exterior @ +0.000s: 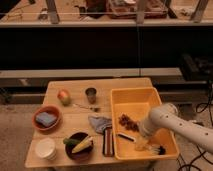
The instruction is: Place brush in metal cup
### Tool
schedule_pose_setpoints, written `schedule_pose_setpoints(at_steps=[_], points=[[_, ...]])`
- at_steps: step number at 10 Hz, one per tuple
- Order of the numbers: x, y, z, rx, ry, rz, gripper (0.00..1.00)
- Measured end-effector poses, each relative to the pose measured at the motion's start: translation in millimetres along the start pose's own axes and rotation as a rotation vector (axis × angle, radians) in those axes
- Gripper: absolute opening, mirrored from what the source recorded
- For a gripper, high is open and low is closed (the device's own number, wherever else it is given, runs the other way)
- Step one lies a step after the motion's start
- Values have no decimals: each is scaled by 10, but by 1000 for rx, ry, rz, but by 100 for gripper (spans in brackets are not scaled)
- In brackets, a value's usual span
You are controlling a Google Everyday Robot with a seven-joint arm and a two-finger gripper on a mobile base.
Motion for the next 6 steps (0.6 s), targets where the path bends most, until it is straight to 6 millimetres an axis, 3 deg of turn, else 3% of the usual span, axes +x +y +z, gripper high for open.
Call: schedule_pose_setpoints(at_steps=[3,6], points=[[-14,7,-87,-2,2,4,80],[-136,15,-504,-4,3,3,80]])
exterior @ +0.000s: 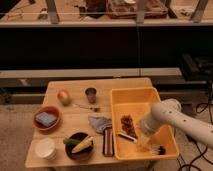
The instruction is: Place brush in metal cup
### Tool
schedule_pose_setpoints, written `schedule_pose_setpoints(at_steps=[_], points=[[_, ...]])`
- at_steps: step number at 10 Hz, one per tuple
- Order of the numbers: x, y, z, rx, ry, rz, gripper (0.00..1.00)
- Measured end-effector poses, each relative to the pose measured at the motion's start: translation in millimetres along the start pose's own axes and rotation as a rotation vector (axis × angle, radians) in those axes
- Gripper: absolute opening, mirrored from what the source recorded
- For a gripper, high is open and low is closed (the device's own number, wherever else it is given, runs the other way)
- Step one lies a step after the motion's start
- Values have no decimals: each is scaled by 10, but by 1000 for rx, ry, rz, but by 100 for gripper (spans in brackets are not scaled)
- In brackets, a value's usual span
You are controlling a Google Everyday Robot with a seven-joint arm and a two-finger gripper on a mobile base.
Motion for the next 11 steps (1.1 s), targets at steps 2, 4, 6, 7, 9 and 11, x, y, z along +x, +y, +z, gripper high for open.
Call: schedule_pose_setpoints(at_steps=[2,4,6,7,9,11], points=[[-66,-8,-207,5,0,0,80],[-19,9,-265,4,11,28,80],[98,38,-125,11,41,59,80],[160,61,4,16,60,72,80],[244,111,199,24,78,88,80],[288,152,303,20,76,99,80]])
